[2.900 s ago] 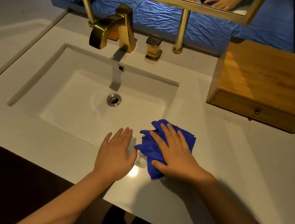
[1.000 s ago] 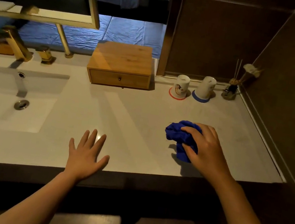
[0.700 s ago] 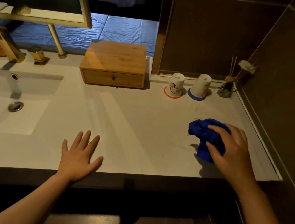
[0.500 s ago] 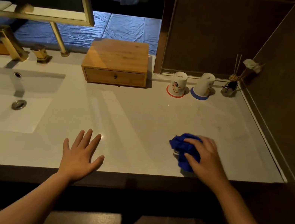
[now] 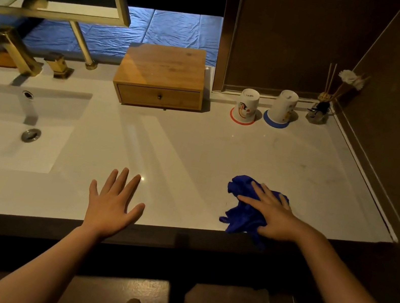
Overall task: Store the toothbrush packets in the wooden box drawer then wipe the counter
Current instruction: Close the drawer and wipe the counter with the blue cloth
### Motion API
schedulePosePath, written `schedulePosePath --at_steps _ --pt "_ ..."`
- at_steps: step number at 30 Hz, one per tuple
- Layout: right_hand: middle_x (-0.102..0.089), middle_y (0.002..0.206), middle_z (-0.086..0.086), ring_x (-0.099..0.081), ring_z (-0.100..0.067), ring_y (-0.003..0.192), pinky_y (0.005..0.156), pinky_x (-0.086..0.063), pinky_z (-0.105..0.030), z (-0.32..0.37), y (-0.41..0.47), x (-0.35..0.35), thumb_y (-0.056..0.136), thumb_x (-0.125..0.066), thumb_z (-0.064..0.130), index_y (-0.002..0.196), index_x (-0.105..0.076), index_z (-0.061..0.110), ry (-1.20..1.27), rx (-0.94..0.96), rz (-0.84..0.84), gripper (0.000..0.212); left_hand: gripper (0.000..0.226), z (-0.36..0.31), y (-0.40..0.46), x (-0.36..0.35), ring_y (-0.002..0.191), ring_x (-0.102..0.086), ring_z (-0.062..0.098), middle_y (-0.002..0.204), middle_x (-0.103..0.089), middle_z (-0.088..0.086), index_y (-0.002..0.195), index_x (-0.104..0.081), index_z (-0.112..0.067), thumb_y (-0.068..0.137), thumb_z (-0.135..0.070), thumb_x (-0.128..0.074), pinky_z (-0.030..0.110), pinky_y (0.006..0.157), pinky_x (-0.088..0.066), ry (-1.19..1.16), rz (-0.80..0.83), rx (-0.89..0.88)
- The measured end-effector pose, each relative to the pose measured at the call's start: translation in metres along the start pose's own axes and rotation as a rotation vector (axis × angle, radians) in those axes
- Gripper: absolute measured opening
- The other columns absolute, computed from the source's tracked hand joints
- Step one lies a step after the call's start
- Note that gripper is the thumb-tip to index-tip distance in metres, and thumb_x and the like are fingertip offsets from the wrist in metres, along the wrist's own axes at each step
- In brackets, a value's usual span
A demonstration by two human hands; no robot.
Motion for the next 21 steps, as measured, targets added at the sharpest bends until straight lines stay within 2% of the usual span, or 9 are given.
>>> schedulePosePath --at_steps 1,4,6,8,10,15,18,21 --pt "0.016 0.157 0.004 0.017 -0.018 0.144 0.114 0.007 -0.053 -0.001 -0.001 0.002 0.079 -0.059 0.023 0.143 -0.012 0.046 0.035 -0.055 -0.041 0.083 0.076 0.0 0.0 0.0 0.148 0.002 0.02 0.16 -0.004 -0.001 0.147 -0.01 -0.04 0.078 -0.072 -0.016 0.06 0.112 -0.002 -0.002 -0.002 -0.001" --pt "0.005 0.159 0.0 0.008 -0.02 0.145 0.116 -0.001 -0.053 0.0 -0.015 0.006 0.09 -0.046 0.043 0.144 -0.005 0.043 0.137 -0.315 -0.459 0.068 0.076 0.0 0.0 0.0 0.148 0.002 0.02 0.16 -0.004 -0.001 0.147 -0.01 -0.041 0.078 -0.072 -0.016 0.06 0.112 -0.002 -0.012 -0.003 0.003" --pt "-0.001 0.159 -0.004 0.004 -0.023 0.146 0.116 -0.003 -0.052 0.006 -0.018 -0.003 0.094 -0.03 0.051 0.146 -0.003 0.037 0.106 -0.437 -0.584 0.06 0.076 0.0 0.0 0.0 0.148 0.003 0.02 0.16 -0.003 -0.002 0.147 -0.009 -0.041 0.078 -0.072 -0.014 0.06 0.113 -0.001 0.0 0.006 0.006" --pt "-0.001 0.159 -0.006 0.005 -0.027 0.145 0.116 -0.001 -0.052 0.013 -0.008 -0.016 0.093 -0.028 0.053 0.146 -0.001 0.036 0.063 -0.431 -0.537 0.061 0.076 -0.001 -0.001 0.001 0.148 0.003 0.02 0.161 -0.003 -0.002 0.147 -0.008 -0.041 0.077 -0.072 -0.013 0.059 0.113 -0.002 0.01 0.012 0.006" --pt "0.002 0.159 -0.008 0.007 -0.029 0.145 0.115 0.001 -0.053 0.017 0.002 -0.024 0.092 -0.034 0.053 0.145 0.002 0.037 0.022 -0.372 -0.493 0.067 0.077 -0.001 -0.001 0.002 0.148 0.003 0.02 0.161 -0.002 -0.002 0.147 -0.009 -0.04 0.077 -0.072 -0.013 0.059 0.113 -0.002 0.003 0.01 0.007" --pt "0.018 0.157 -0.005 0.023 -0.026 0.141 0.113 0.006 -0.056 0.016 0.013 -0.031 0.085 -0.039 0.06 0.129 0.028 0.054 -0.076 -0.159 -0.377 0.081 0.077 -0.002 -0.002 0.004 0.148 0.003 0.02 0.16 -0.004 -0.002 0.147 -0.012 -0.039 0.077 -0.071 -0.014 0.059 0.113 -0.002 -0.005 0.004 0.004" --pt "0.023 0.156 -0.003 0.031 -0.02 0.136 0.112 0.008 -0.057 0.013 0.011 -0.031 0.079 -0.041 0.064 0.128 0.028 0.058 -0.121 -0.094 -0.338 0.085 0.077 -0.002 -0.002 0.003 0.148 0.003 0.02 0.16 -0.003 -0.002 0.147 -0.012 -0.039 0.077 -0.071 -0.014 0.059 0.113 -0.002 -0.014 0.006 0.003" --pt "0.019 0.157 -0.004 0.024 -0.023 0.141 0.113 0.005 -0.057 0.015 0.009 -0.031 0.076 -0.043 0.064 0.133 0.024 0.052 -0.105 -0.167 -0.346 0.09 0.078 -0.002 -0.002 0.003 0.148 0.006 0.02 0.161 -0.001 -0.002 0.147 -0.009 -0.039 0.077 -0.072 -0.013 0.059 0.113 0.0 -0.017 0.019 0.006"
Point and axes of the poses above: each hand's wrist, its own y-axis towards the middle knuckle, its own x-axis out of the back of the hand, z = x × y, the point moved 8 cm from there along y, towards the middle knuckle
